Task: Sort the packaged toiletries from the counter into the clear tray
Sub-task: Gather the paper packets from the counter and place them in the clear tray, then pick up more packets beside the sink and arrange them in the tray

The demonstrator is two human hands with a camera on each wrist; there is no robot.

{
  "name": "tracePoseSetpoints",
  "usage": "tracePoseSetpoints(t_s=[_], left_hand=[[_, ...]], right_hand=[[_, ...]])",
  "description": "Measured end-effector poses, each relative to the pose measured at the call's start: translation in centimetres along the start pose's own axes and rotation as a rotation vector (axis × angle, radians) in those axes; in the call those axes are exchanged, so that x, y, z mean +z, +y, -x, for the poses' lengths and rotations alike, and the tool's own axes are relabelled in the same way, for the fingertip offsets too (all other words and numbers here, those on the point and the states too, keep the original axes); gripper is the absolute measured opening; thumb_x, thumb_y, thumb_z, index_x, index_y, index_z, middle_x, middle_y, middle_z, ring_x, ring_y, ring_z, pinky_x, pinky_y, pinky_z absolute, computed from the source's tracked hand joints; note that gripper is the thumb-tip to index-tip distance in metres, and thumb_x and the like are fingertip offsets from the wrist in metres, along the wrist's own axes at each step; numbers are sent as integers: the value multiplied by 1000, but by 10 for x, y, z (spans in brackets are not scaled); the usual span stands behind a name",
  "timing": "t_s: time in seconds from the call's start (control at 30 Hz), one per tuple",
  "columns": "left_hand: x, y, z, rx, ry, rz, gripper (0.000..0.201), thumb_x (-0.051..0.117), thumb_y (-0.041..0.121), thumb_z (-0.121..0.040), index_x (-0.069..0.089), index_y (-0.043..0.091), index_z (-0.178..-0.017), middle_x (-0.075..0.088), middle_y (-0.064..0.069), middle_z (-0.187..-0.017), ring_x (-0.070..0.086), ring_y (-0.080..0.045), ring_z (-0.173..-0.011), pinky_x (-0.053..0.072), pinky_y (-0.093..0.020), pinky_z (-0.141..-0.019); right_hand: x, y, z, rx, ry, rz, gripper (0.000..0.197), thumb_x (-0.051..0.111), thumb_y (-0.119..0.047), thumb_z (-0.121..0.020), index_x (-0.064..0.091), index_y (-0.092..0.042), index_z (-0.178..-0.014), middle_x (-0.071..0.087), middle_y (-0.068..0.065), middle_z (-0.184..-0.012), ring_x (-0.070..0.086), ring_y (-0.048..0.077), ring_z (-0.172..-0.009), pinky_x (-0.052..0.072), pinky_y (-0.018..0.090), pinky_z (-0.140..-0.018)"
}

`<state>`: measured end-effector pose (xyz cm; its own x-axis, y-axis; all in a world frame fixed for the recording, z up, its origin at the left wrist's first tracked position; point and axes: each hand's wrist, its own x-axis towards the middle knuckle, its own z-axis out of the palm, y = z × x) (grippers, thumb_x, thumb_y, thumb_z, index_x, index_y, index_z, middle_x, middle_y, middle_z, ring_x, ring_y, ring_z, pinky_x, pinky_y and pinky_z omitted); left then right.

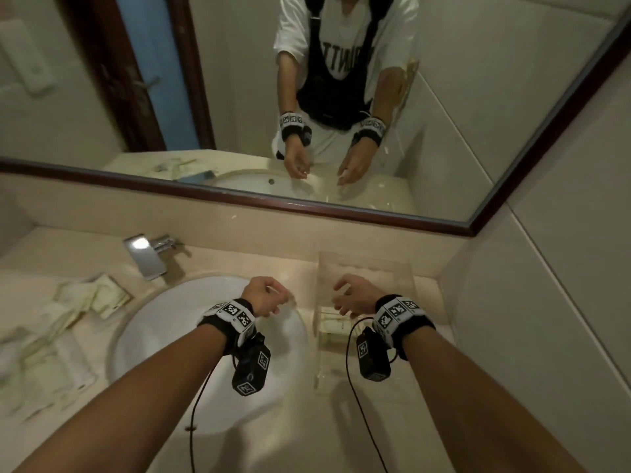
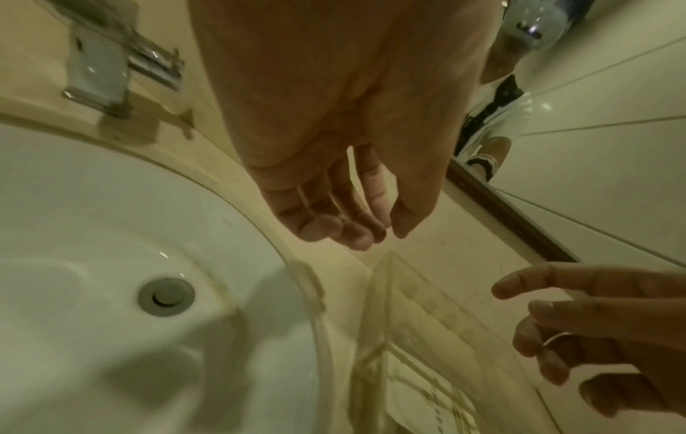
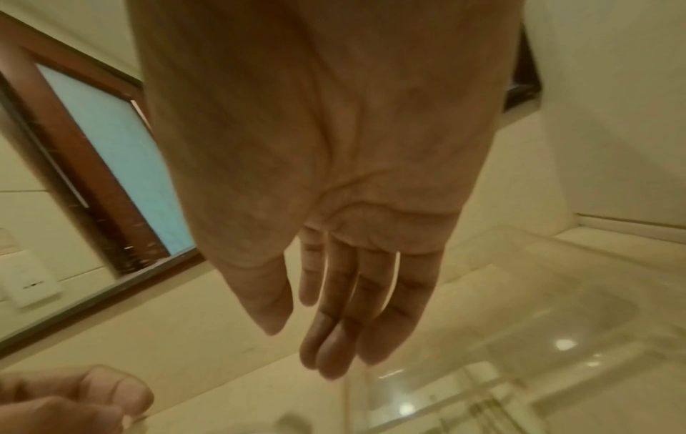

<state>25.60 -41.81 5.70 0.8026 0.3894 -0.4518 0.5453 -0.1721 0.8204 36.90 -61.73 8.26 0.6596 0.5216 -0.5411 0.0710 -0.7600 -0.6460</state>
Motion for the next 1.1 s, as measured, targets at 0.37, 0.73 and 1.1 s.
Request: tracePoseSetpoints(t_s=[0.37, 0.73, 1.1], left_hand=[[-143, -39, 36, 6, 191, -27, 10, 67, 8, -82, 59, 10, -89, 59, -6, -68, 56, -14, -54, 41, -19, -39], [-248, -123, 72, -71, 351, 34, 8, 68, 9, -80, 61, 12, -77, 62, -3, -65, 55, -14, -50, 40, -18, -36], [-315, -207, 88, -173, 407, 25, 16, 66, 5, -82, 59, 14, -69, 61, -6, -62, 55, -17, -48, 38, -17, -34]], right_hand=[[82, -120, -24, -128, -86, 73, 35, 65, -19, -90, 48, -14, -120, 71, 16, -100, 65, 20, -76, 53, 32, -67], [193, -210, -47, -253, -240, 304, 22, 64, -17, -90, 63, -8, -110, 69, 9, -87, 61, 8, -61, 49, 16, -52], [292, -262, -81, -293, -330, 447, 25, 61, -24, -93, 61, -10, -114, 63, 13, -117, 59, 22, -93, 59, 39, -81]])
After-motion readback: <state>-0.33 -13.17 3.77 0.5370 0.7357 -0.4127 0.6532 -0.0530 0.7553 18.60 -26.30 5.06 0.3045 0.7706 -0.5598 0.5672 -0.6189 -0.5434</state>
